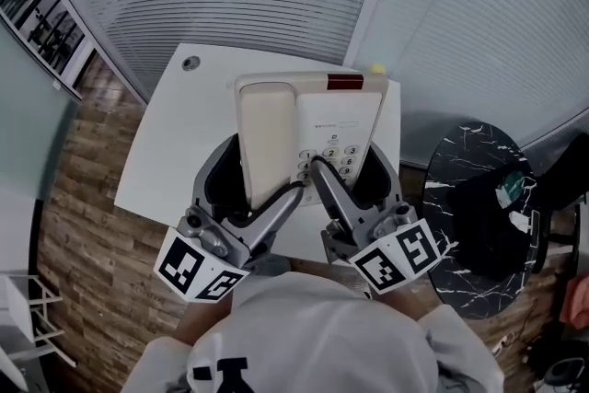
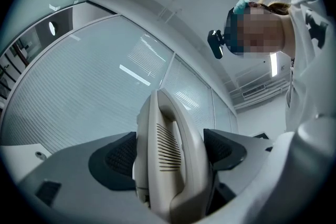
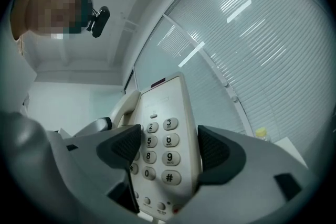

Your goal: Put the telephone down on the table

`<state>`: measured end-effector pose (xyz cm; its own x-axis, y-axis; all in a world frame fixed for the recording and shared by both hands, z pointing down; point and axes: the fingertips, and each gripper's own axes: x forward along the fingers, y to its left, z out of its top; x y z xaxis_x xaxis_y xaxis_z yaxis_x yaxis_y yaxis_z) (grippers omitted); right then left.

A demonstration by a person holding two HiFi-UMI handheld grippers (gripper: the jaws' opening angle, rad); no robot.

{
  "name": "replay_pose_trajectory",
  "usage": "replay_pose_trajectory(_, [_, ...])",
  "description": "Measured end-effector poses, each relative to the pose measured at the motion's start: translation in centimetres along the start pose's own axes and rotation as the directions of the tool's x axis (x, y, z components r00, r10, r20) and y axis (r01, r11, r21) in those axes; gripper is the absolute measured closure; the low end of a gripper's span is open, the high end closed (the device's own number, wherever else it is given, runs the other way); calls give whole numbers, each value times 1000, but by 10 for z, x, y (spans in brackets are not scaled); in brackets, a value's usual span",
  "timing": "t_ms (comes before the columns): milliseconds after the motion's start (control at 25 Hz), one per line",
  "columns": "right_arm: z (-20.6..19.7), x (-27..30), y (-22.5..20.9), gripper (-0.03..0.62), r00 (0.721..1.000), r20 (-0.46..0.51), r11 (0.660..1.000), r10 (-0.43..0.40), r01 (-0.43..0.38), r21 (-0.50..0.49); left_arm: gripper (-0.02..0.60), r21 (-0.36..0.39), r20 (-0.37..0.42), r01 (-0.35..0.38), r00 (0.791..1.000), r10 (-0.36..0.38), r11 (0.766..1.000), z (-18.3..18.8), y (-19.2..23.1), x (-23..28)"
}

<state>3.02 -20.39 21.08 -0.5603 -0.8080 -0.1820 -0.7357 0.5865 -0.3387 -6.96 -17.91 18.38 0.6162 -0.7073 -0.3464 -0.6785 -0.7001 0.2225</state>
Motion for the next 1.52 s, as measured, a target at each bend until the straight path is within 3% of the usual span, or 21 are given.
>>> replay_pose_trajectory(560, [-12,68,-33,253,995,-3,995,-98,98,15,181,-60,-47,59,997,-62,996,-8,74,44])
replay_pose_trajectory(960, [-15,71,-40,253,995,-8,995,-103,103,14,181,-72,-55,53,997,-57,996,-15,79,48])
replay_pose_trajectory(1520, [-34,73,-61,253,992,-86,995,-89,93,43,181,-108,-73,-9,997,1,994,-40,86,51])
